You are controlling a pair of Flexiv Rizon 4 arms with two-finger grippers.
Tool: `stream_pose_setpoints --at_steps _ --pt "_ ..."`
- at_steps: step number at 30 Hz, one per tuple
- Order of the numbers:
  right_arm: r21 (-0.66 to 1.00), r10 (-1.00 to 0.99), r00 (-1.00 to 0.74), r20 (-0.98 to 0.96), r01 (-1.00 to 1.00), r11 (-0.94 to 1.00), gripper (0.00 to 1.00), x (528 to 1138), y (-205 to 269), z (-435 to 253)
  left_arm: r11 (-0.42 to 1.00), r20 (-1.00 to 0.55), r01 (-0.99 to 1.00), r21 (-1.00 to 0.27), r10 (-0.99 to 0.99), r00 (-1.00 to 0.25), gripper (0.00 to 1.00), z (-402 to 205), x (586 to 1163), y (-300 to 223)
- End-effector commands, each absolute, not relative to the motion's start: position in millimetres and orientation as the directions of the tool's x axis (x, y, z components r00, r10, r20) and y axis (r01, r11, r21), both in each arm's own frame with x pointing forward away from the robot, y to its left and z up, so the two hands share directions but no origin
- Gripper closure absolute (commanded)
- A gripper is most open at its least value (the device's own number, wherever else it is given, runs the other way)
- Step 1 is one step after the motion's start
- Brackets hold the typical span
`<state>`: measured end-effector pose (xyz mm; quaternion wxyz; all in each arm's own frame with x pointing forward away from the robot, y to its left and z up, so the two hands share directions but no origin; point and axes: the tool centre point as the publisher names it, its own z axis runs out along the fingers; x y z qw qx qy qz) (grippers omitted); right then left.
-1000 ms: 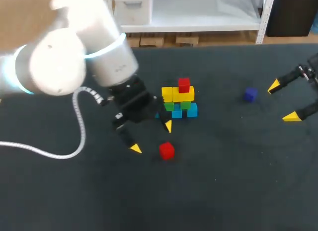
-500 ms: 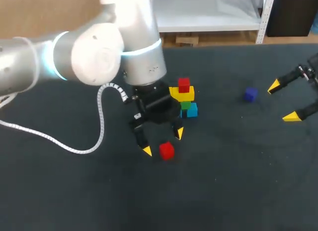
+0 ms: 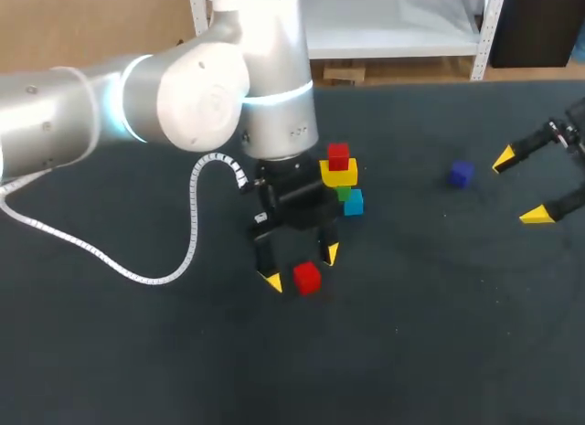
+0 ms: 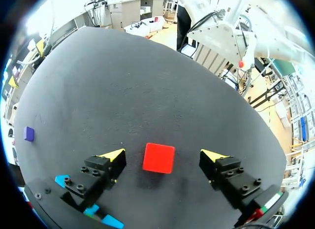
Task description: Place the blue cubes, place green cubes on the blue cubes, place the yellow cubes on the green cubes, then place the red cubes on the yellow cubes, and place purple cube on the red cubes.
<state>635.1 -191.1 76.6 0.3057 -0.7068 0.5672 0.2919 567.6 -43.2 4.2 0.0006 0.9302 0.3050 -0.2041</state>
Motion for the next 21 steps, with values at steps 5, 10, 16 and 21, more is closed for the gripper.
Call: stream_pose_setpoints --at_steps 5,10,16,21 --pt "-0.101 -0.622 0.187 -0.761 -0.98 -0.17 0.0 636 -191 76 -0.795 -0.398 0.598 -0.099 0.583 0.709 0.58 2 571 -42" --pt "-0.101 -0.622 0.187 -0.761 -0.98 -0.17 0.0 636 -191 76 -0.787 -0.399 0.608 -0.101 0.592 0.7 0.66 -1 569 -39" --pt "-0.101 -0.622 0.187 -0.761 -0.98 -0.17 0.0 636 -191 76 -0.777 -0.396 0.619 -0.114 0.607 0.689 1.0 -4 565 -35" --pt "-0.101 -0.622 0.187 -0.761 -0.98 -0.17 0.0 636 -191 76 -0.751 -0.384 0.652 -0.106 0.636 0.67 1.0 2 568 -30"
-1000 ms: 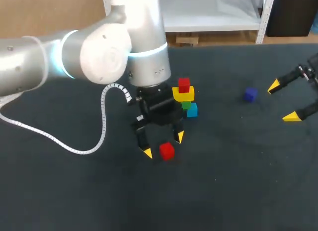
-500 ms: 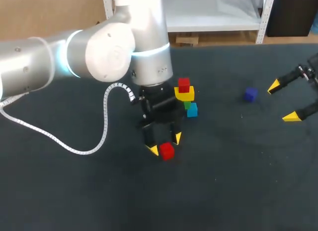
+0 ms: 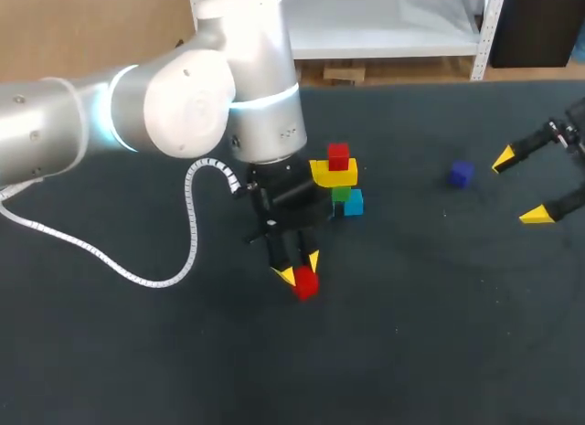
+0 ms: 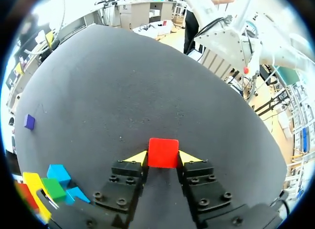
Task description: Place the blue cubes, place green cubes on the blue cubes, place the yellow cubes on the green cubes, then place the red cubes on the yellow cubes, and place purple cube on the red cubes.
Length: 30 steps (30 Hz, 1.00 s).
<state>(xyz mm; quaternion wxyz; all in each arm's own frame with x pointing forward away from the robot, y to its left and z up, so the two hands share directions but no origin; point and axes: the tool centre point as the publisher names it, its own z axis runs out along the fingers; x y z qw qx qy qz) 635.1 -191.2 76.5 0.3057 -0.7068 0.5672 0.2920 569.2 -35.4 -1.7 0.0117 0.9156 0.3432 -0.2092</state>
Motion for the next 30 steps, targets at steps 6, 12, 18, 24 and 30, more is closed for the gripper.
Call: stream_pose_setpoints --at_steps 6,12,18,24,30 --pt "-0.101 -0.622 0.187 -0.761 -0.98 -0.17 0.0 636 -191 76 -0.613 -0.384 0.788 -0.052 0.741 0.551 1.0 35 587 -17" --pt "-0.101 -0.622 0.187 -0.761 -0.98 -0.17 0.0 636 -191 76 -0.366 -0.328 0.929 -0.056 0.886 0.329 1.0 73 613 2" --pt "-0.101 -0.622 0.187 -0.761 -0.98 -0.17 0.0 636 -191 76 -0.192 -0.293 0.981 -0.024 0.94 0.177 1.0 108 635 14" --pt "-0.101 -0.622 0.187 -0.761 -0.98 -0.17 0.0 636 -191 76 -0.073 -0.263 0.997 0.015 0.962 0.075 1.0 129 658 21" --pt "-0.101 -0.622 0.187 -0.761 -0.98 -0.17 0.0 636 -191 76 -0.015 -0.316 0.999 0.034 0.949 0.025 1.0 140 678 16"
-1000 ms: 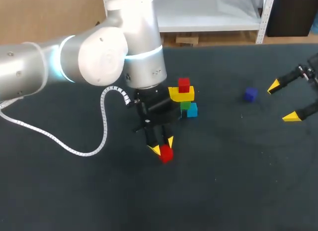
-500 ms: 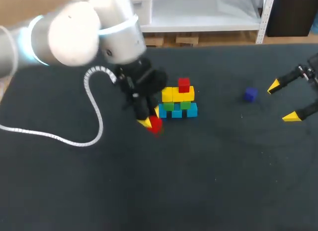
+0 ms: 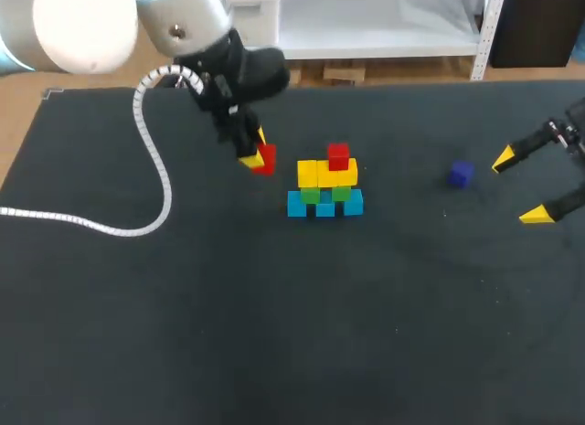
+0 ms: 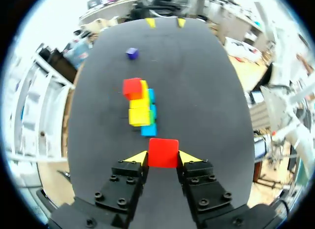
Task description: Place the blue cubes, place green cubes on the blue cubes, place the yellow cubes on the green cubes, then place the red cubes on the yellow cubes, and place purple cube on the red cubes.
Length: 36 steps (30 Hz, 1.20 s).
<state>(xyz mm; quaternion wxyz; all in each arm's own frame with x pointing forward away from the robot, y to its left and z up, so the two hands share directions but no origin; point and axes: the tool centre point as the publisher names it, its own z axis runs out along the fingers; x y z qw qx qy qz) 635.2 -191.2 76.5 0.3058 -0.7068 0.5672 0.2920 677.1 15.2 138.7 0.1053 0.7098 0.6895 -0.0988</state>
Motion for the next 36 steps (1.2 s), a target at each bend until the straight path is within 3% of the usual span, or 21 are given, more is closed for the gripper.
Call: stream_pose_setpoints --at_steps 1,23,36 --pt "-0.101 -0.622 0.187 -0.761 -0.98 -0.17 0.0 636 -191 76 -0.014 -0.312 0.999 0.039 0.95 0.026 1.0 141 680 14" --pt "-0.101 -0.622 0.187 -0.761 -0.98 -0.17 0.0 636 -191 76 -0.013 -0.421 0.997 -0.07 0.907 -0.018 1.0 121 710 -23" --pt "-0.101 -0.622 0.187 -0.761 -0.98 -0.17 0.0 636 -191 76 -0.023 -0.396 0.997 -0.075 0.918 -0.008 1.0 115 716 -35"
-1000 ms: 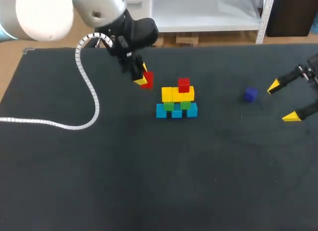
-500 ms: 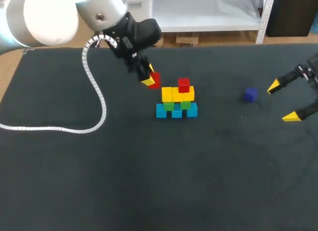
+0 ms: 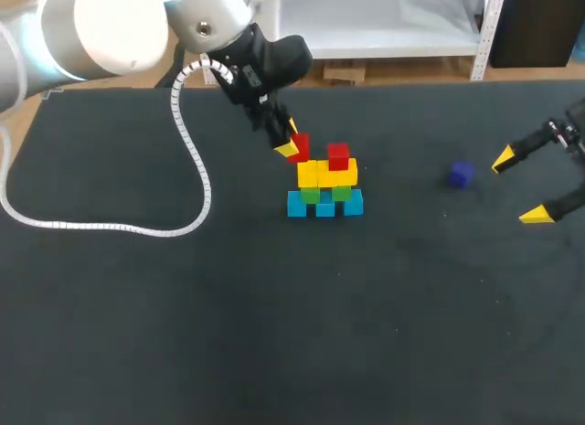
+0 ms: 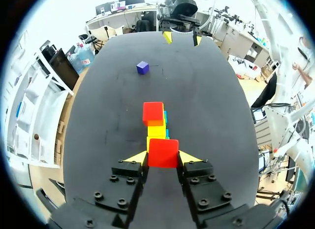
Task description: Place the blue cubes, place green cubes on the blue cubes, place the yellow cubes on the green cubes, then place the red cubes on the yellow cubes, and place purple cube on the red cubes.
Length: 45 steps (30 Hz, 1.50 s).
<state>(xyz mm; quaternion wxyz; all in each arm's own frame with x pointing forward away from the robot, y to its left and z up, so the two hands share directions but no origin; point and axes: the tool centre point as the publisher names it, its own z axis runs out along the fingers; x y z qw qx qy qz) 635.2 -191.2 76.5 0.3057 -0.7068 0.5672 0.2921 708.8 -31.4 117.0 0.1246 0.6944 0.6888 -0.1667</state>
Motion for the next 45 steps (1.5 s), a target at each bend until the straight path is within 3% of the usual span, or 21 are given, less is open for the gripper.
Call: stream_pose_setpoints --at_steps 1,45 --pt "-0.101 -0.622 0.187 -0.761 -0.98 -0.17 0.0 636 -191 76 -0.022 -0.395 0.997 -0.076 0.919 -0.01 1.0 114 717 -35" --pt "-0.101 -0.622 0.187 -0.761 -0.98 -0.17 0.0 636 -191 76 0.023 -0.429 0.995 -0.096 0.901 -0.062 1.0 94 725 -59"
